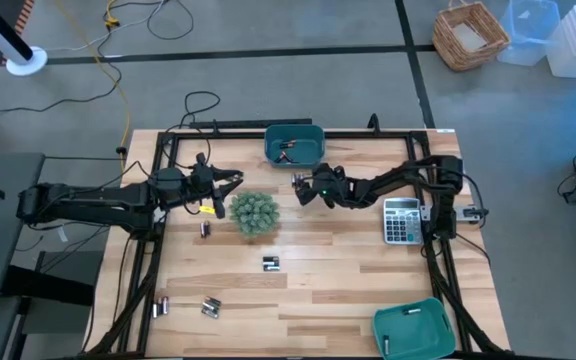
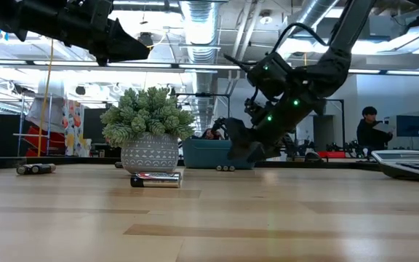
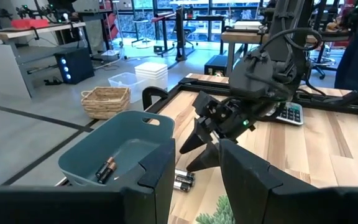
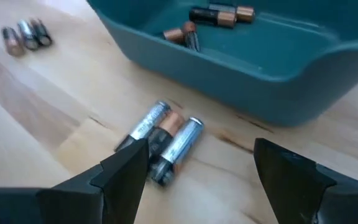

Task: Sort batteries
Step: Put the silver battery into the green bin

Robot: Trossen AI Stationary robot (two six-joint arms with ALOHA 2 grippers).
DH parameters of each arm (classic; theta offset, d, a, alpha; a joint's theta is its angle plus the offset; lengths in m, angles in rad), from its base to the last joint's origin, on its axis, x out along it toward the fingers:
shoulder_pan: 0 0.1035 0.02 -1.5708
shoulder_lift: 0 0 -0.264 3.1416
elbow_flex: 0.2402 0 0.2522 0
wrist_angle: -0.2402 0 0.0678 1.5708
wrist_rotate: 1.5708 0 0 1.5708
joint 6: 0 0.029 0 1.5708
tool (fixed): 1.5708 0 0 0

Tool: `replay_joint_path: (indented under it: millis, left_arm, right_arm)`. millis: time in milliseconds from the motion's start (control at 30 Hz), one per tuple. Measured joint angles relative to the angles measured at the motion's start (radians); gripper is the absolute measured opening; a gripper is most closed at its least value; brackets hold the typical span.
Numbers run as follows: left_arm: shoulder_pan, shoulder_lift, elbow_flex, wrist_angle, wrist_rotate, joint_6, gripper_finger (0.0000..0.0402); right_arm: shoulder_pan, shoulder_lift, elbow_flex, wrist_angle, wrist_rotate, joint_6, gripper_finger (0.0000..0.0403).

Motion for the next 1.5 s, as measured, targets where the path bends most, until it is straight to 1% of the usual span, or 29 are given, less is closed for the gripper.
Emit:
replay_joint_path:
  millis: [267,700,900,1067,1200,1367,1500]
  left_arm:
    - [0.000,0.000,0.000,0.000,0.000,-0.001,0.0118]
    - [0.000,0.000,0.000,-0.004,0.000,-0.002,0.0118]
    - [0.000,0.000,0.000,-0.007,0.000,-0.001,0.0118]
    - [0.000,0.000,0.000,-0.007,0.000,-0.001,0.0118]
    - [0.000,0.000,0.000,-0.007,0.000,-0.001,0.0118]
    - [0.000,0.000,0.001,-0.007,0.000,-0.001,0.0118]
    - [0.000,0.000,0.001,-0.007,0.000,-0.001,0.0118]
  right_arm:
    - [-0.002,0.049,-0.001,0.063,-0.001,0.007,0.0305]
    - [-0.025,0.049,-0.002,0.040,-0.003,0.006,0.0305]
    - [-0.024,0.049,-0.002,0.033,-0.003,-0.027,0.0301]
    - [-0.024,0.048,-0.001,0.017,-0.002,-0.054,0.0274]
    - [-0.030,0.048,-0.001,0.011,-0.001,-0.077,0.0243]
    - [-0.031,0.048,-0.001,0.001,0.001,-0.080,0.0189]
    - [-0.032,0.047,-0.001,-0.009,0.002,-0.080,0.0136]
